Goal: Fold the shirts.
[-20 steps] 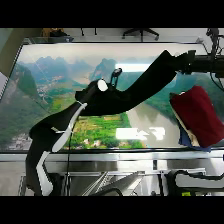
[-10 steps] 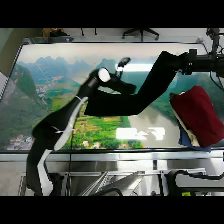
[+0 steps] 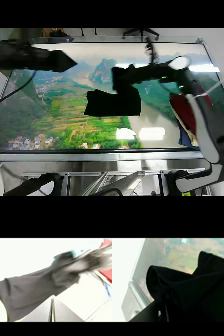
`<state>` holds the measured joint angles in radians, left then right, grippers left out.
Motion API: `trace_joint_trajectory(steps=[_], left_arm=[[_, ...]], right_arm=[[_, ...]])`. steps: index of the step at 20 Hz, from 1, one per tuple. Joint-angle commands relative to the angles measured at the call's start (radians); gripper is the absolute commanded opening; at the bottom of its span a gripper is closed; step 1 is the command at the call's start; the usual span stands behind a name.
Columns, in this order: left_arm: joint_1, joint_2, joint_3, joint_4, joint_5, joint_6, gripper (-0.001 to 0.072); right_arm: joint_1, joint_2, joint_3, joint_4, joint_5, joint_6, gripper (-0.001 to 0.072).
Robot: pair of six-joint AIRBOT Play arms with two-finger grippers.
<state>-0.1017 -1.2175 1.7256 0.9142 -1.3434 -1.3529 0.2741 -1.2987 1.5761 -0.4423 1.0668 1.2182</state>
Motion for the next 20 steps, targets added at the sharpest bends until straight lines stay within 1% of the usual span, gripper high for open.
trace_joint_trajectory(steps=[1,2,3,4,5,6,9,10,11,12,13,14,15,16,17,18,20], left_arm=[[0.111,0.269,-0.182,0.001,-0.017,0.029,0.0018],[0.12,0.324,-0.24,0.0,-0.018,0.029,0.0017],[0.121,0.38,-0.304,0.001,-0.017,0.029,0.0017],[0.121,0.428,-0.363,0.0,-0.017,0.029,0.0018],[0.121,0.476,-0.425,0.0,-0.018,0.029,0.0018],[0.121,0.522,-0.48,0.0,-0.015,0.029,0.0017],[0.121,0.639,-0.598,0.002,0.029,0.029,0.0017],[0.121,0.671,-0.624,0.002,0.05,0.029,0.0018],[0.121,0.704,-0.649,0.002,0.074,0.028,0.0018],[0.121,0.732,-0.665,0.002,0.084,0.027,0.0018],[0.121,0.758,-0.674,0.002,0.081,0.024,0.0018],[0.121,0.776,-0.674,0.001,0.068,0.018,0.0018],[0.121,0.792,-0.674,0.001,0.061,0.015,0.0018],[0.121,0.802,-0.674,0.002,0.058,0.015,0.0018],[0.121,0.813,-0.674,0.002,0.056,0.008,0.0018],[0.121,0.824,-0.674,0.002,0.053,0.005,0.0018],[0.121,0.838,-0.674,0.001,0.054,-0.002,0.0018]], right_arm=[[0.249,-0.169,-0.007,-0.02,-0.34,-0.202,0.0148],[0.314,-0.222,-0.007,-0.006,-0.465,-0.307,0.0208],[0.365,-0.264,-0.006,0.014,-0.56,-0.377,0.0212],[0.405,-0.294,-0.006,0.02,-0.628,-0.413,0.0373],[0.428,-0.306,-0.006,0.02,-0.65,-0.415,0.0572],[0.436,-0.303,-0.006,0.02,-0.642,-0.415,0.0624],[0.397,-0.212,-0.006,0.016,-0.548,-0.414,0.0619],[0.357,-0.163,-0.006,0.012,-0.494,-0.397,0.0618],[0.306,-0.115,-0.006,-0.015,-0.437,-0.344,0.0618],[0.238,-0.064,-0.006,-0.083,-0.365,-0.252,0.0618],[0.165,-0.022,-0.006,-0.174,-0.28,-0.136,0.0618],[0.079,0.016,-0.006,-0.291,-0.175,-0.01,0.0618],[0.0,0.04,-0.006,-0.399,-0.078,0.076,0.0619],[-0.077,0.051,-0.01,-0.497,0.011,0.114,0.0619],[-0.135,0.051,-0.025,-0.556,0.072,0.121,0.0619],[-0.187,0.051,-0.064,-0.581,0.104,0.121,0.062],[-0.26,0.04,-0.156,-0.583,0.108,0.121,0.062]])
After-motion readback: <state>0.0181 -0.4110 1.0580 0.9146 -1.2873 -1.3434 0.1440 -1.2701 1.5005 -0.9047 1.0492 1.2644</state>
